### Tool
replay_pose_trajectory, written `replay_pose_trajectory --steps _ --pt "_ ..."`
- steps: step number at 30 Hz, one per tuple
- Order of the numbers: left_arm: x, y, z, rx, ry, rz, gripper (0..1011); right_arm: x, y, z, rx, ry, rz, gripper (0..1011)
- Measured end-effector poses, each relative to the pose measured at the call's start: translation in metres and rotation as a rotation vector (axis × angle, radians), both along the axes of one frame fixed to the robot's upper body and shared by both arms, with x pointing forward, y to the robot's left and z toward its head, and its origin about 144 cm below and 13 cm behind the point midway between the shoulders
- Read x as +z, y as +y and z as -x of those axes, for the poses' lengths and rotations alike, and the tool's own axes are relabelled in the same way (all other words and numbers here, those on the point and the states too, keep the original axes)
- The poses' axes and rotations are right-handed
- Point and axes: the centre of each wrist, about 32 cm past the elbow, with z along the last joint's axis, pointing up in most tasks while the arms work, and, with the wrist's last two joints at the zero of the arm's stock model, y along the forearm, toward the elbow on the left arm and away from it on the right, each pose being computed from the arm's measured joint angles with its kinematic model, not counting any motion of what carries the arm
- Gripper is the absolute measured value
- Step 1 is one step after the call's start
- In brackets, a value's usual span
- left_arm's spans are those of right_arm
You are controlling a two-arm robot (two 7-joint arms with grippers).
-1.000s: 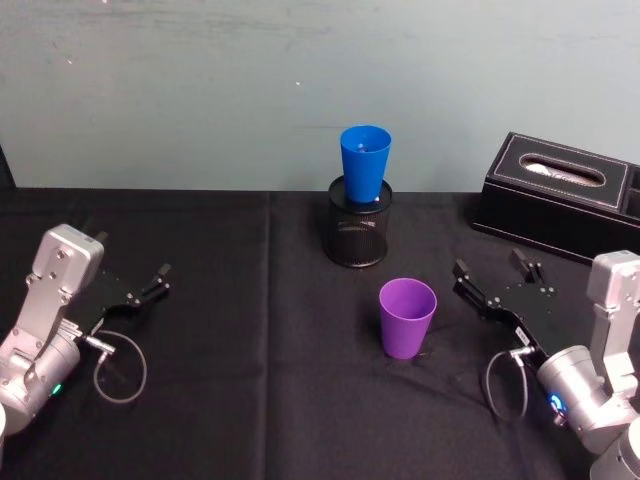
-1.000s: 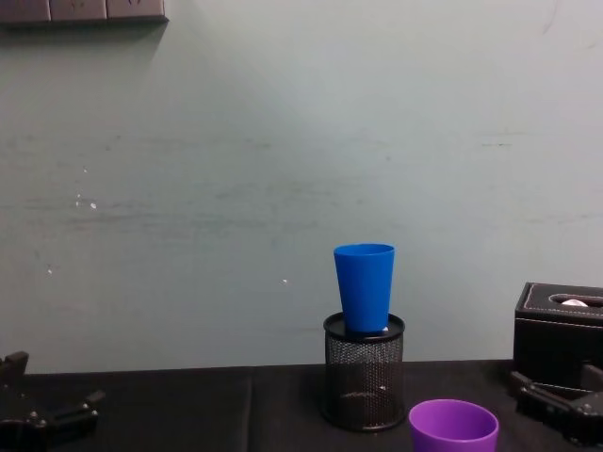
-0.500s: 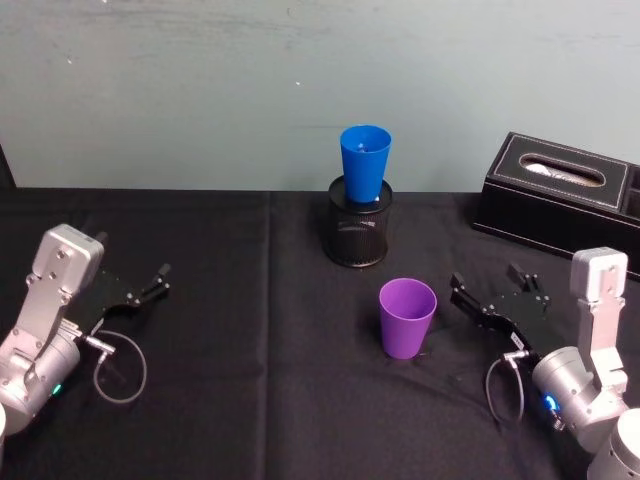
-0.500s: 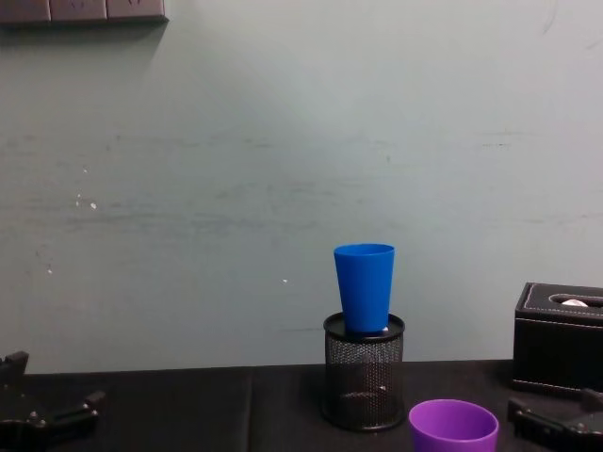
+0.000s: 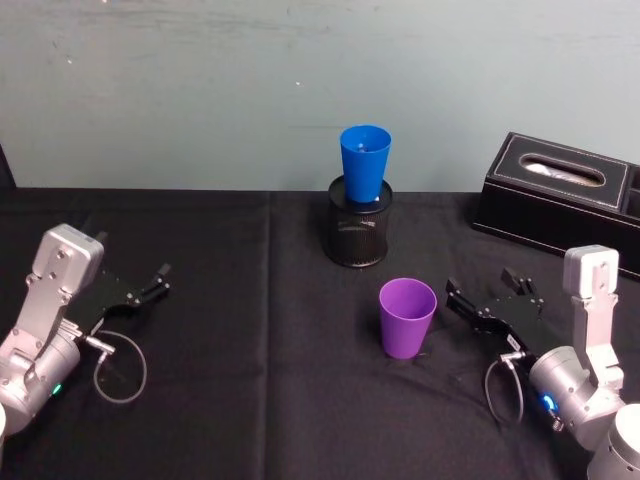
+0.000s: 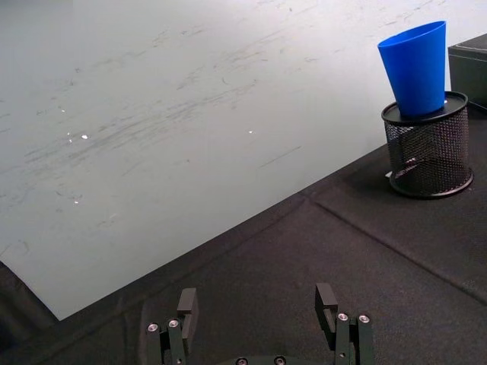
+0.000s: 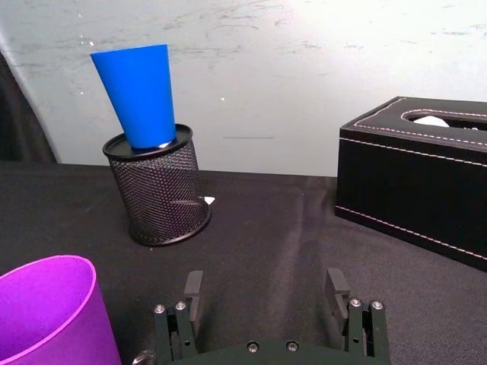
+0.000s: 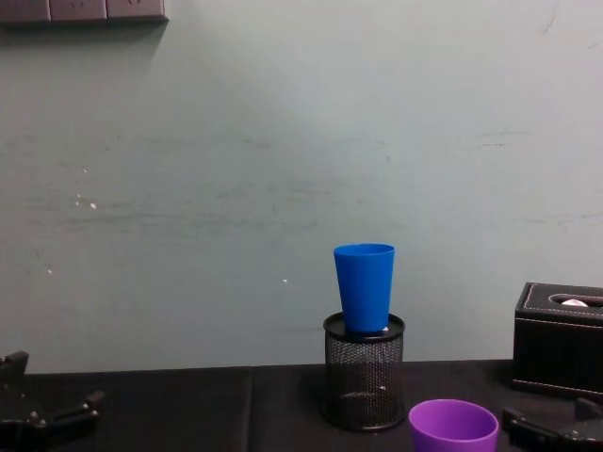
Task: Pick up one cup with a gripper and tap it against the other cup.
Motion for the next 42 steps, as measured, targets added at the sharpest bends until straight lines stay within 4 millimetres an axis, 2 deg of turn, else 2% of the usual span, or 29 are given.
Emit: replay_pose_trajectory --steps 42 --pt "0.0 0.0 0.0 0.0 0.0 0.0 1011 -0.0002 0.0005 0.0006 -0.004 -0.002 0.004 1003"
